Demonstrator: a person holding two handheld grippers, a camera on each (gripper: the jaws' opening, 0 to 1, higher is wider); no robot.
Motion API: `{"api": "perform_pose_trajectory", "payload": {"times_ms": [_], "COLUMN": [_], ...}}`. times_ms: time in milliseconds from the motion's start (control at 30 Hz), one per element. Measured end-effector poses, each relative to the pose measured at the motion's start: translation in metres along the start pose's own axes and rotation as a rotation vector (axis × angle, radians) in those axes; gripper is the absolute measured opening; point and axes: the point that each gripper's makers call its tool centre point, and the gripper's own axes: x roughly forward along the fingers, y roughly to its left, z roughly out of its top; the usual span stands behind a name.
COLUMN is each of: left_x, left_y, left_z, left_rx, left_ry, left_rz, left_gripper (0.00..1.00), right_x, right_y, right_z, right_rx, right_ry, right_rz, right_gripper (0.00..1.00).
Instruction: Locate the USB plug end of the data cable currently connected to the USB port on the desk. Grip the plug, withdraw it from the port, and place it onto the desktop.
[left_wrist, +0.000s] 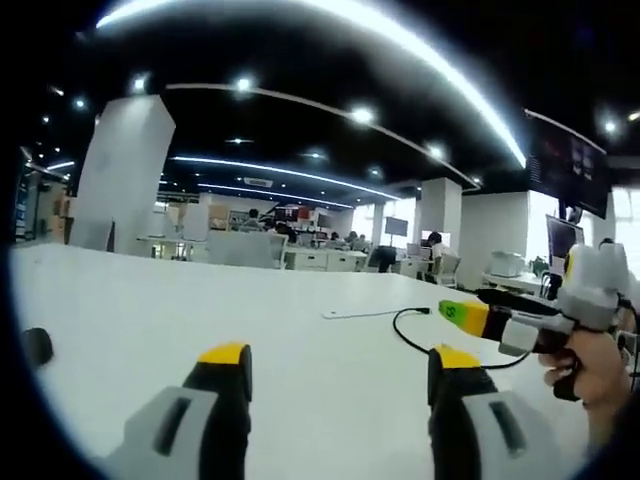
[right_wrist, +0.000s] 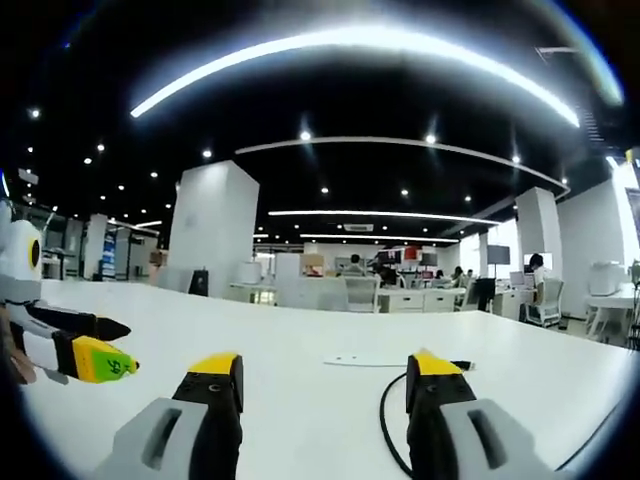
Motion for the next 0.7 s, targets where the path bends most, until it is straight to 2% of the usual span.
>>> {"api": "perform_pose_trajectory", "payload": {"times_ms": [300, 700], "left_x": [-0.003, -0.003], "left_y": [0.011, 0.016], "left_z": [0.011, 0.014], "left_rx": [0.015, 0.036], "left_ry": [-0.052, -0.071], "left_rz": [0.055, 0.089], "left_gripper": [0.71, 0.71], "right_x": [-0.001, 0.0], "right_y": [0.001, 0.003], "right_z": [0.002, 0.0], "right_rx": [-0.003, -0.007], "right_ry": [-0.009, -0.011], "right_rz": [0.007, 0.011], "right_gripper": [0.67, 0.67]}}
